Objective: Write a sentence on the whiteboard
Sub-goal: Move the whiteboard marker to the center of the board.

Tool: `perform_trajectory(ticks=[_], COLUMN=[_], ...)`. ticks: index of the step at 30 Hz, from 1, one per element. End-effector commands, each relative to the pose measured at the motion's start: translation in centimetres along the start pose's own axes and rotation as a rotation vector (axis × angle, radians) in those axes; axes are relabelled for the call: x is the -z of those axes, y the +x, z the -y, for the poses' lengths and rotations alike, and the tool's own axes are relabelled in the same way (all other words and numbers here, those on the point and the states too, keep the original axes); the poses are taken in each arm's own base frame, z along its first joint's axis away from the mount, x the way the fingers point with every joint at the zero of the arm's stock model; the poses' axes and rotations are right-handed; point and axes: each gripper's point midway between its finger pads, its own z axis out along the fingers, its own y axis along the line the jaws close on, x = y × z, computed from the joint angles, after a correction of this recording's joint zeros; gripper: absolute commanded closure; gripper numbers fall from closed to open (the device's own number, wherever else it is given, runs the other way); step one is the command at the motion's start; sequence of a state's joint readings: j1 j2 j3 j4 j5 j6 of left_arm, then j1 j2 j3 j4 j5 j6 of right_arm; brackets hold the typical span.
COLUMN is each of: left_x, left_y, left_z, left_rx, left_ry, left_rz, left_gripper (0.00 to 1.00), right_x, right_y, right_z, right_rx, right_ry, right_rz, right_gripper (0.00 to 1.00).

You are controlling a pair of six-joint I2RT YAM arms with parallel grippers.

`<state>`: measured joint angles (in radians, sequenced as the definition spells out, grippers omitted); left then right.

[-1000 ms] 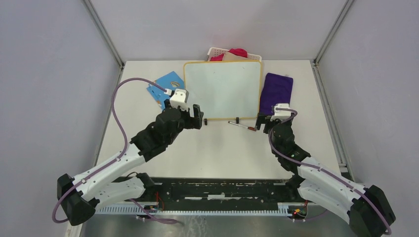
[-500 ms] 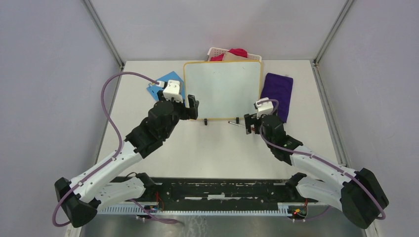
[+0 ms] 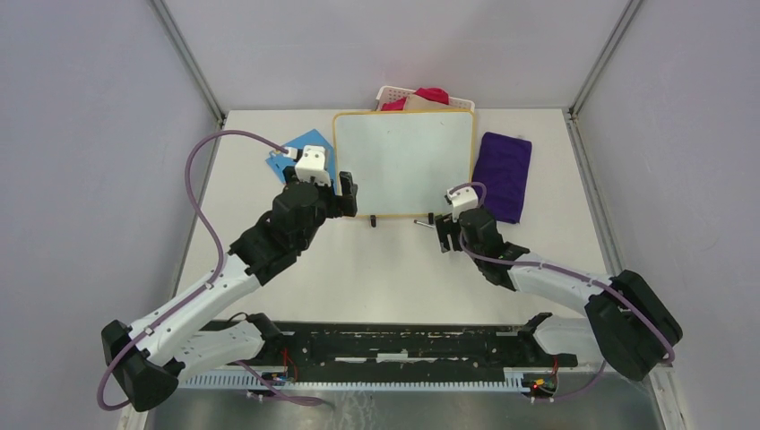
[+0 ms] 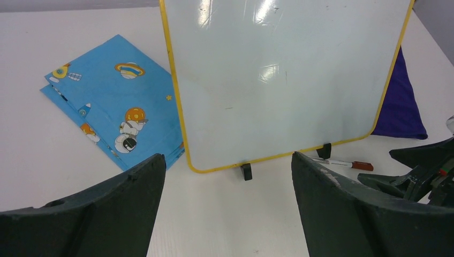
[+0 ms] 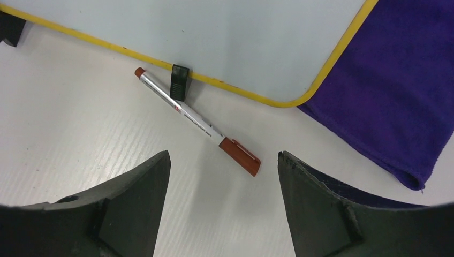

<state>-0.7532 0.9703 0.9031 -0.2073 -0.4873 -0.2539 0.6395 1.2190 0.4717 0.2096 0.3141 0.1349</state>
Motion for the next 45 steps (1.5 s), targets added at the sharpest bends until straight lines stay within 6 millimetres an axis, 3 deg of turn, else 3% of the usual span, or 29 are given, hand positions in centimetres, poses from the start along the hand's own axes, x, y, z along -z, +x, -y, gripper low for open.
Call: perform_trajectory(ticks=[1,10,22,29,38,45], left_x=[0.6,1.0,1.2,1.2,1.3,1.4], left_y=[-1.8,-2.1,-2.3,-2.2,-2.2,-2.2], left_z=[-0.6,-0.3,-0.2,0.2,0.6,1.0], left_rx=[0.029,0.012,0.004,0.002,0.007,0.007], left_ry=[-0.032,-0.018,-0.003,0.014,0.034,0.049], left_rz=[0.061,0.073,0.082,0.078,0.079,0.076], left_gripper=[0.08,0.09,0.09,0.09,0.09,0.09], right_x=[-0.9,-2.5,-4.4,-5.1,-3.6,-1.5], right_y=[-0.9,1.2,0.9,2.8,5.0,7.0], right_z=[-0.8,-1.4,-1.0,-1.7,-2.5,-2.5], right_rx=[-0.024,-0.006,-0.011,-0.039,-0.067,-0.049], right_ry=[-0.021,-0.033,-0.037,-0.096,-0.148,-0.176], right_rz=[0.033,-0.040,-0.067,-0.125,-0.187,-0.244], right_gripper=[0.22,0.24,0.24,0.28,0.44,0.66])
